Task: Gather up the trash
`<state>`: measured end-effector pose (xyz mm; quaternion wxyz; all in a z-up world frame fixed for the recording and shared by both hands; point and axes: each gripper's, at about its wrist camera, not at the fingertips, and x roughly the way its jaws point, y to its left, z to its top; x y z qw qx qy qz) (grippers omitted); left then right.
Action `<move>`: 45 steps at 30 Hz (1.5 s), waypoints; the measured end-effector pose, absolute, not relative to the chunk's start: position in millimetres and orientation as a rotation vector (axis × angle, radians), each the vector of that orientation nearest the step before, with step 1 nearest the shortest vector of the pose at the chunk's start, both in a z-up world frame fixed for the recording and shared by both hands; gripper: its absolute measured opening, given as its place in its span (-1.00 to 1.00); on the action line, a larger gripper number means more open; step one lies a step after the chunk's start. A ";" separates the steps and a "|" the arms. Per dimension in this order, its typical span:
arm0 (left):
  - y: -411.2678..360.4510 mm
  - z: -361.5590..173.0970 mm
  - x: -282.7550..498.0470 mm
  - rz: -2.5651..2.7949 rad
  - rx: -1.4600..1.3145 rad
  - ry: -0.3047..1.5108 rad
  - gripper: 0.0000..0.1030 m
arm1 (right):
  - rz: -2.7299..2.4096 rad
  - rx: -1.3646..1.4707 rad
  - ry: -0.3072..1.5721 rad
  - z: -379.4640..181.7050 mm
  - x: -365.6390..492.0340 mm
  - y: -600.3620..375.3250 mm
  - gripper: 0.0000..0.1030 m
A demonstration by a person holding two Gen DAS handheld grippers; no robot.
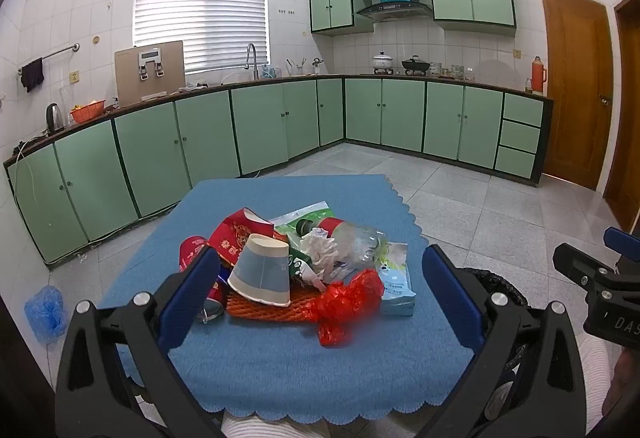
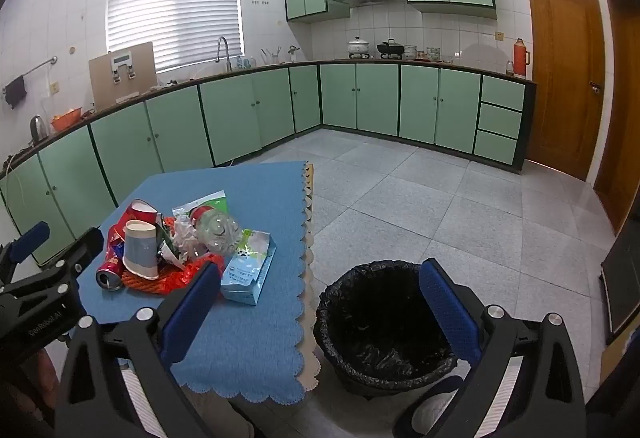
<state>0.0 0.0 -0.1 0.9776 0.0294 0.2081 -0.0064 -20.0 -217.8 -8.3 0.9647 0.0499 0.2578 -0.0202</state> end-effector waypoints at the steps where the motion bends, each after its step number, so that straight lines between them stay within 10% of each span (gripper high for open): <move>1: -0.2 0.0 -0.1 -0.011 0.062 0.418 0.90 | -0.041 0.101 0.522 -8.1 -20.2 -218.3 0.89; 45: 64.2 -16.3 17.5 0.138 0.063 0.428 0.90 | 0.048 0.070 0.506 -18.1 15.7 -180.6 0.89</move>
